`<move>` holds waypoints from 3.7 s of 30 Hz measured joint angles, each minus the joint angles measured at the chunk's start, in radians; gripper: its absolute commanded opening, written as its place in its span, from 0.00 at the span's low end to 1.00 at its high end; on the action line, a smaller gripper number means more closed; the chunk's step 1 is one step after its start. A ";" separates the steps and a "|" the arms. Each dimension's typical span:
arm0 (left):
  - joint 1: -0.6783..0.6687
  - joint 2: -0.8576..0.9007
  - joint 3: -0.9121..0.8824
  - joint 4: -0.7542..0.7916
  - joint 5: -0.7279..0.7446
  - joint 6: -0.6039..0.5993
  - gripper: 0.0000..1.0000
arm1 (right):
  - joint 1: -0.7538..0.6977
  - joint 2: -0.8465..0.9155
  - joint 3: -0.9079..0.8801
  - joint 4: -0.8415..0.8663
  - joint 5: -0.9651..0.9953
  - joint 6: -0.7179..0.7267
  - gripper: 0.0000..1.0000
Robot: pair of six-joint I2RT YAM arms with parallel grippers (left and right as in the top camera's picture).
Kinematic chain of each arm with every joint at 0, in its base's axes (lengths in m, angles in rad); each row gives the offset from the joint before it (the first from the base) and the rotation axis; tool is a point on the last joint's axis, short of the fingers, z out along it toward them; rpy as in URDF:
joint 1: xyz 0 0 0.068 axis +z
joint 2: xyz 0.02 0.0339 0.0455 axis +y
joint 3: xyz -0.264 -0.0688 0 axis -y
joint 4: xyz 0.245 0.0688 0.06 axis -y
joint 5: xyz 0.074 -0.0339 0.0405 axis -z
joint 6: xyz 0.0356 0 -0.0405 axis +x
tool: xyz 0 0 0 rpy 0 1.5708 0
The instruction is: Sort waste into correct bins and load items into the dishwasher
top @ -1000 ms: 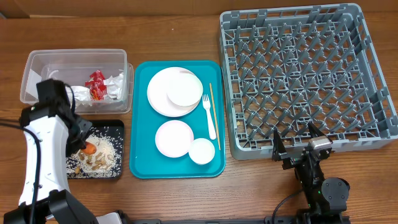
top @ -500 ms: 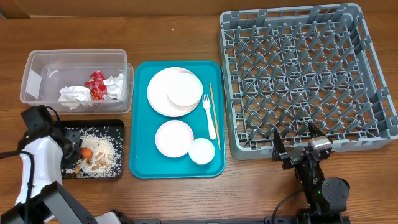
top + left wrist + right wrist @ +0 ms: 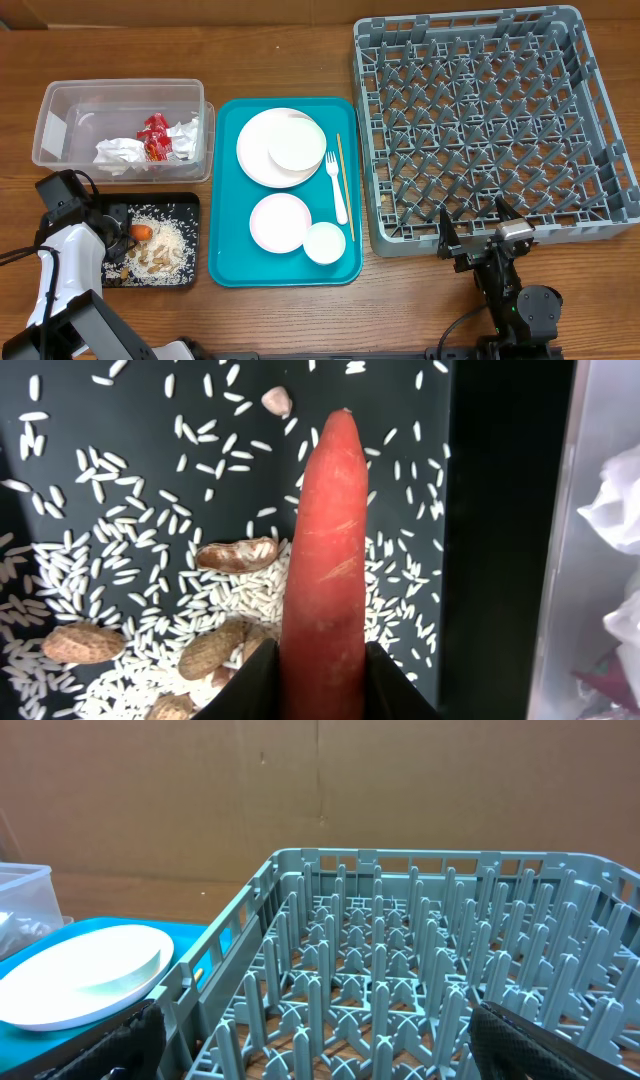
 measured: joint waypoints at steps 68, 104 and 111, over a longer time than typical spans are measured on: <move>-0.016 -0.351 0.088 -0.318 0.600 0.645 1.00 | 0.000 0.000 0.000 0.000 0.000 0.000 1.00; -0.016 -0.351 0.088 -0.320 0.342 0.657 1.00 | 0.000 0.000 0.000 0.000 0.000 0.000 1.00; -0.016 -0.351 0.088 -0.320 0.342 0.657 1.00 | 0.000 0.000 0.000 0.001 0.000 0.000 1.00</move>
